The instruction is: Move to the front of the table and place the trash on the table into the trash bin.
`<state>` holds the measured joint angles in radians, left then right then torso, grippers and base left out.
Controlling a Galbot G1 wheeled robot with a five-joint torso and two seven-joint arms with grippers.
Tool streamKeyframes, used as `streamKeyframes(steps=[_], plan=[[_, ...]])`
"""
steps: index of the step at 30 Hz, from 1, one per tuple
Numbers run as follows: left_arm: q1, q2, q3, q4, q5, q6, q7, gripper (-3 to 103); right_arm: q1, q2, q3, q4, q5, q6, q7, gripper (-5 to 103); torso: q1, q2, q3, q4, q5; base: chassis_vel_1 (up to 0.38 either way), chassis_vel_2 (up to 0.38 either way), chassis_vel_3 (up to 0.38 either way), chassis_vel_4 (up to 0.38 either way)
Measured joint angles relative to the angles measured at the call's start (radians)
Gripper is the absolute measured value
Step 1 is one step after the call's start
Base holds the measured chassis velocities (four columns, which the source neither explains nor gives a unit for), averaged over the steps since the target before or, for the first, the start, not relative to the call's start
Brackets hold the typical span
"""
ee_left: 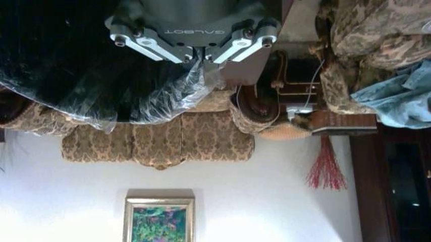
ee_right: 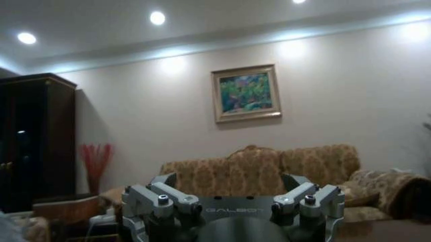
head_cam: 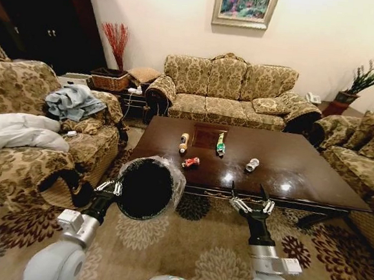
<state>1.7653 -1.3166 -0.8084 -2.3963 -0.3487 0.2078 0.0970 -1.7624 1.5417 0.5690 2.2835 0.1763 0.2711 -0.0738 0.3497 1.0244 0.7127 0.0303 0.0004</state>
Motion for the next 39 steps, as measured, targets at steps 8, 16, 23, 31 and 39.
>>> streamKeyframes(steps=[8, 16, 23, 31, 39], plan=[[-0.001, -0.007, 0.017, 0.003, 0.012, 0.0, -0.002, 4, 0.006, 0.001, -0.001, 0.014, 0.002, -0.041, 0.01, 100, 0.017, 0.04, 0.021, 0.0006, -0.0009, 0.025, 0.004, -0.02, -0.001], [-0.007, -0.005, 0.01, 0.027, 0.011, -0.004, -0.002, 4, 0.001, 0.0, 0.003, 0.009, 0.002, -0.033, -0.001, 100, 0.036, 0.082, 0.044, 0.0004, -0.0004, -0.037, 0.0, 0.037, -0.008], [-0.008, -0.007, 0.016, 0.027, 0.012, -0.005, -0.003, 4, -0.006, 0.003, 0.0, 0.007, 0.002, -0.019, -0.016, 100, 0.05, 0.114, 0.062, 0.0004, -0.0005, -0.174, 0.078, 0.191, -0.059], [-0.009, -0.007, 0.024, 0.021, 0.012, -0.005, -0.003, 4, -0.014, 0.01, -0.005, 0.001, 0.0, 0.025, -0.015, 100, 0.068, 0.151, 0.083, 0.0004, -0.0001, -0.277, 0.18, 0.279, -0.186], [-0.012, -0.002, 0.028, 0.022, 0.012, -0.005, -0.004, 4, -0.021, 0.009, 0.003, 0.009, -0.013, 0.004, -0.037, 100, 0.084, 0.185, 0.102, 0.0003, -0.0006, -0.093, 0.117, 0.073, -0.101]])
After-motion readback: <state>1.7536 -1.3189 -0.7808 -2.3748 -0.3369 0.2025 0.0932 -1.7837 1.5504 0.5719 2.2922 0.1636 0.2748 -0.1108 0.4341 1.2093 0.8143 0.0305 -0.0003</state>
